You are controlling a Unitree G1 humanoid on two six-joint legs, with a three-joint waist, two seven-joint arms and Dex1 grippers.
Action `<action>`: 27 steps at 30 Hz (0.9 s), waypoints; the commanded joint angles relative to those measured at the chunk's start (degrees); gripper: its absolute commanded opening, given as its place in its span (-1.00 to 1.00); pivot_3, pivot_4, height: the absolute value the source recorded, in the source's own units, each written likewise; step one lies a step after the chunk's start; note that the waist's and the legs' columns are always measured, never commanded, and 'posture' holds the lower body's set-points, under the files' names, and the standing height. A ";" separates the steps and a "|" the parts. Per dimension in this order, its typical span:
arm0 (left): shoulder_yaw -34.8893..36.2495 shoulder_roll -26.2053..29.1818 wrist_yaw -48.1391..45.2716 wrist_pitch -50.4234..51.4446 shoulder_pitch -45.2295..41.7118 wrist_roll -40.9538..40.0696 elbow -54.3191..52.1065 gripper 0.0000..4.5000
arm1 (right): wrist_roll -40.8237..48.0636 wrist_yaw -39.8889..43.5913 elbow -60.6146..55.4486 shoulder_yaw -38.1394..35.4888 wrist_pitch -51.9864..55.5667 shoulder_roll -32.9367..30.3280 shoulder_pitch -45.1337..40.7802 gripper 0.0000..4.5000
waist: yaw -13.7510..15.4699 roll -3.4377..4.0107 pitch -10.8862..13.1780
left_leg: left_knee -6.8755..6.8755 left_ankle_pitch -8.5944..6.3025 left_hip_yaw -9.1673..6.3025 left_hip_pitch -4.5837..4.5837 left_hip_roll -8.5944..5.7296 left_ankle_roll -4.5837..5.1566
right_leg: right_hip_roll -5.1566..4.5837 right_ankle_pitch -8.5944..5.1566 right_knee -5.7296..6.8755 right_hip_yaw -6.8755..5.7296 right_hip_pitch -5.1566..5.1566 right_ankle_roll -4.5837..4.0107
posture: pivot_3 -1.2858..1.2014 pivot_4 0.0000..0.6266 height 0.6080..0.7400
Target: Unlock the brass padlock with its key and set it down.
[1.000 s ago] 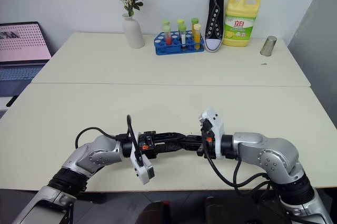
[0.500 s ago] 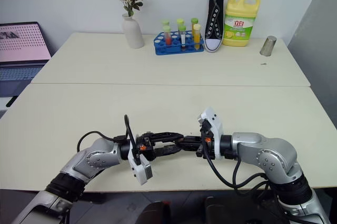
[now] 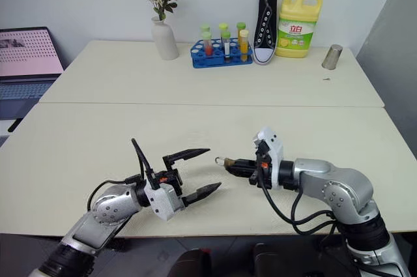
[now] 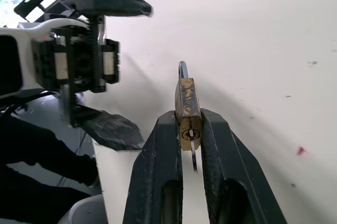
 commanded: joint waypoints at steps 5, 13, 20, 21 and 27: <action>3.37 -6.86 1.27 17.24 -4.96 -7.72 -5.29 0.61 | -3.49 3.92 -2.11 -2.52 -5.19 -3.02 -1.10 -0.93 | 0.14 0.00 0.00 | 0.01 0.00 -0.04 0.00 -0.01 0.00 | 0.07 -0.01 0.00 -0.02 0.02 0.01 | 0.03 -0.52 1.00; 3.17 -11.70 -7.77 32.95 -15.20 -17.33 1.03 -0.53 | -5.44 7.34 -5.06 -1.42 -7.61 -4.50 -0.31 -0.93 | -0.02 0.01 0.01 | 0.02 0.00 -0.02 0.00 -0.04 0.00 | 0.34 -0.01 -0.01 -0.01 0.02 0.02 | 0.03 -0.52 1.00; 3.93 -7.84 -20.53 40.71 -16.74 -22.23 2.23 -1.00 | -5.53 10.56 -6.59 -1.34 -7.92 -5.68 0.06 -0.93 | -0.10 0.01 0.01 | -0.01 0.00 -0.05 0.01 -0.02 0.00 | 0.37 -0.01 0.00 0.02 -0.01 0.01 | 0.03 -0.52 1.00; 4.10 -7.45 -21.76 41.04 -17.01 -22.44 2.65 -1.00 | -5.50 10.99 -6.67 -1.29 -7.94 -5.82 0.05 -0.93 | -0.07 0.01 0.01 | 0.00 0.00 -0.06 0.01 -0.01 0.00 | 0.37 -0.01 0.00 0.01 -0.01 0.01 | 0.03 -0.52 1.00; 4.43 -6.22 -27.02 48.17 -16.95 -27.11 0.17 -1.00 | -6.15 12.18 -7.33 -0.79 -8.47 -6.06 0.34 -0.93 | -0.02 0.01 0.02 | 0.01 0.00 -0.03 0.00 -0.03 0.00 | 0.35 -0.02 -0.01 0.01 -0.01 0.02 | 0.03 -0.52 1.00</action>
